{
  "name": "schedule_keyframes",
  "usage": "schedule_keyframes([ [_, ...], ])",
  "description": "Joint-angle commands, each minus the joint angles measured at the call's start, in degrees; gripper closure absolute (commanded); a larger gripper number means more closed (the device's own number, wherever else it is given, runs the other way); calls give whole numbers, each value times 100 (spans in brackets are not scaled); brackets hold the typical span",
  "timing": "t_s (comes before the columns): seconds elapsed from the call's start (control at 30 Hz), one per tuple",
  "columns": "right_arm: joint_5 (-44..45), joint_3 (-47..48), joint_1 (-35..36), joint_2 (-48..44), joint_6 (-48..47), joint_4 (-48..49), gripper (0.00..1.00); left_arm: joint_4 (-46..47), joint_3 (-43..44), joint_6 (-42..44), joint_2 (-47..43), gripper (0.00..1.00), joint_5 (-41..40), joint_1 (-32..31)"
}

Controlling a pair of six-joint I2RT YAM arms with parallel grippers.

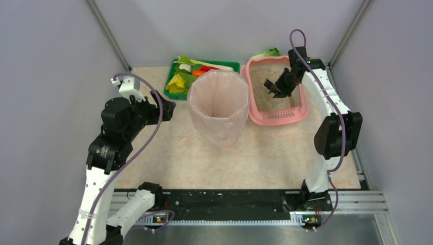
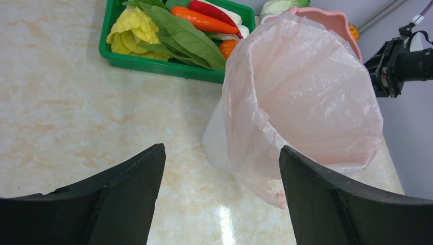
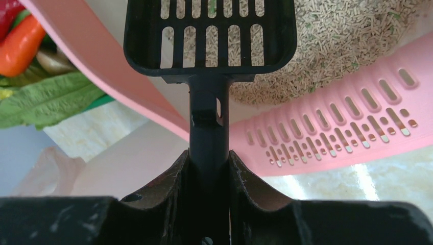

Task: Clean the litter box

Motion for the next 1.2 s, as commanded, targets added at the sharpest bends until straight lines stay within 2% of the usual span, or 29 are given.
schedule_keyframes([
  [0.0,64,119,-145,120,372,334,100,195,250,130,-38,13,-198,0],
  [0.43,-579,-620,-515,274,701,991,100,183,307,162,4,13,-221,-3],
  [0.67,-208,-773,-732,304,715,1091,100,170,311,171,-1,13,-271,0],
  [0.93,64,-424,-816,721,412,1181,100,144,338,175,-4,13,-299,0],
  [1.17,254,155,-817,1370,-295,908,100,98,377,184,-9,13,-326,-3],
])
